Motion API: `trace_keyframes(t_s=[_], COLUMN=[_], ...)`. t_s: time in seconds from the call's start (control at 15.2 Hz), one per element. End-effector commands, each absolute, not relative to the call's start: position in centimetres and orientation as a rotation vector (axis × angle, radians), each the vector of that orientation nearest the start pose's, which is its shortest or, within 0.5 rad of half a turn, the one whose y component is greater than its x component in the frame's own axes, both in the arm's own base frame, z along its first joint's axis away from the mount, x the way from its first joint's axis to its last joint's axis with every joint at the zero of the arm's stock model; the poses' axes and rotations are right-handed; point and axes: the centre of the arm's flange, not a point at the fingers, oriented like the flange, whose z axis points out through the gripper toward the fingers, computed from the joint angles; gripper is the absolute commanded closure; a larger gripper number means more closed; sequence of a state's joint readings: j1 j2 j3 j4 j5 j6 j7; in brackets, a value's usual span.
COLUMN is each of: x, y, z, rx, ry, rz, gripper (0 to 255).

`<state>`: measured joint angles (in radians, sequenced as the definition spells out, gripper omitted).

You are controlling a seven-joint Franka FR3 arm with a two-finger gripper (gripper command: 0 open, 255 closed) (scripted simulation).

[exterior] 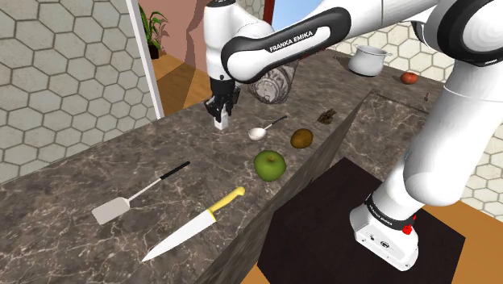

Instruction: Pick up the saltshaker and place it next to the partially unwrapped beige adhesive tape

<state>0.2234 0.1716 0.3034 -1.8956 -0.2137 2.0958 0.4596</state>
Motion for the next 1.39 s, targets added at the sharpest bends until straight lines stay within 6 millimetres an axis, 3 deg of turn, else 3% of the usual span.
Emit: trace_keyframes(t_s=[0.0,0.92,1.32], x=[52.9,52.9,49.9], y=[28.8,28.8,21.5], z=[43.3,50.3,50.3], rx=[-3.228,-3.228,-3.228], ry=[-0.268,-0.268,-0.268], rz=[-0.159,-0.159,-0.159], gripper=[255,255,255])
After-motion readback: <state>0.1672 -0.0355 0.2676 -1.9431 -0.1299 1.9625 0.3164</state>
